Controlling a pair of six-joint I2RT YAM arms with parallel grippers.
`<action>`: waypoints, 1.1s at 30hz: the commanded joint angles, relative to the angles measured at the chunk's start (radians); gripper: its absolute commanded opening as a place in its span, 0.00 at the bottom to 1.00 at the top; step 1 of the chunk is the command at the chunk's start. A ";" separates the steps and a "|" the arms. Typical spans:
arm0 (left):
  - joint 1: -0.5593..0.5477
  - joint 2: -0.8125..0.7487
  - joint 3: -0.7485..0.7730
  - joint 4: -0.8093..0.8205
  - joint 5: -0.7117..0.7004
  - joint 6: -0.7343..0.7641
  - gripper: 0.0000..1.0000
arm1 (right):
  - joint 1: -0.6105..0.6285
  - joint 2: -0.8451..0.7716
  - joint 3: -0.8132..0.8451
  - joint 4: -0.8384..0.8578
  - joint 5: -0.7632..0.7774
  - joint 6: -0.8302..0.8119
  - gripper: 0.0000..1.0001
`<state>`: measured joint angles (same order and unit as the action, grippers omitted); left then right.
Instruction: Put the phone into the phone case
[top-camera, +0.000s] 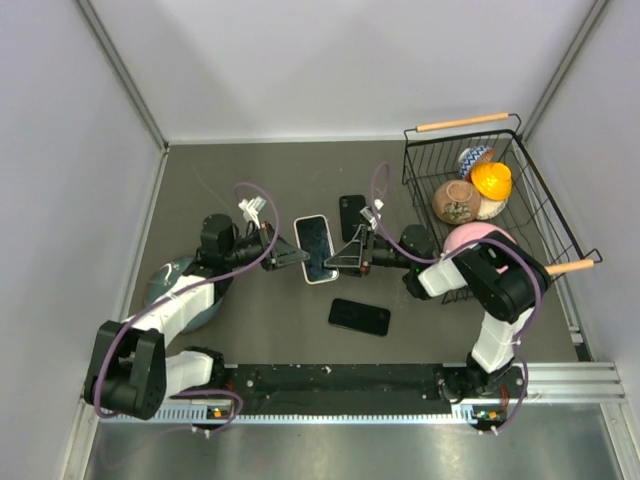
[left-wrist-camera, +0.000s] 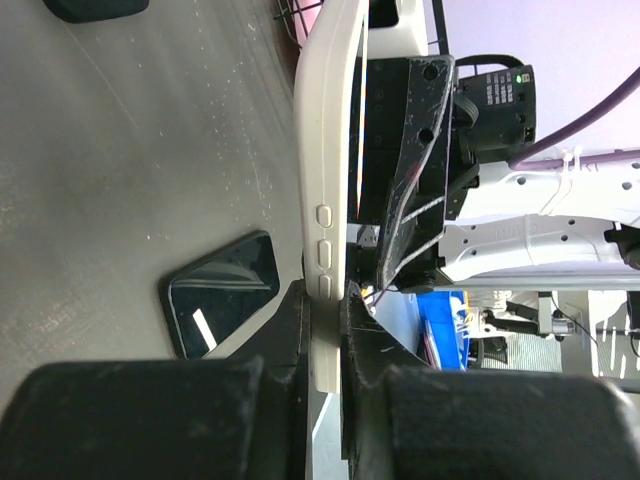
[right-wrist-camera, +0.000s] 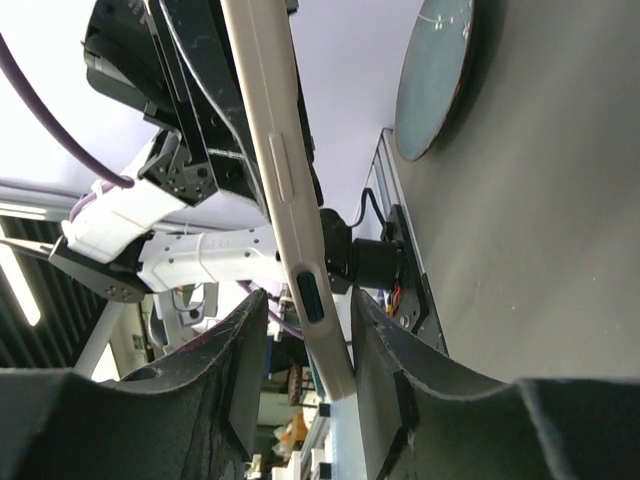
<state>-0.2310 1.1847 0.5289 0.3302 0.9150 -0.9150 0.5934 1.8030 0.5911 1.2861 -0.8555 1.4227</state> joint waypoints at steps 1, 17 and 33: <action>0.004 -0.033 0.013 0.116 -0.013 0.002 0.00 | 0.017 -0.067 -0.039 0.245 0.007 -0.031 0.36; 0.005 -0.054 0.125 -0.284 -0.154 0.284 0.00 | 0.035 -0.155 -0.079 0.093 0.134 -0.060 0.00; 0.045 0.116 0.347 -0.644 -0.315 0.522 0.00 | 0.077 -0.686 0.030 -0.967 0.437 -0.672 0.78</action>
<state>-0.2047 1.2079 0.7570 -0.2043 0.6899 -0.5228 0.6594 1.2602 0.5602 0.5343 -0.5201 0.9329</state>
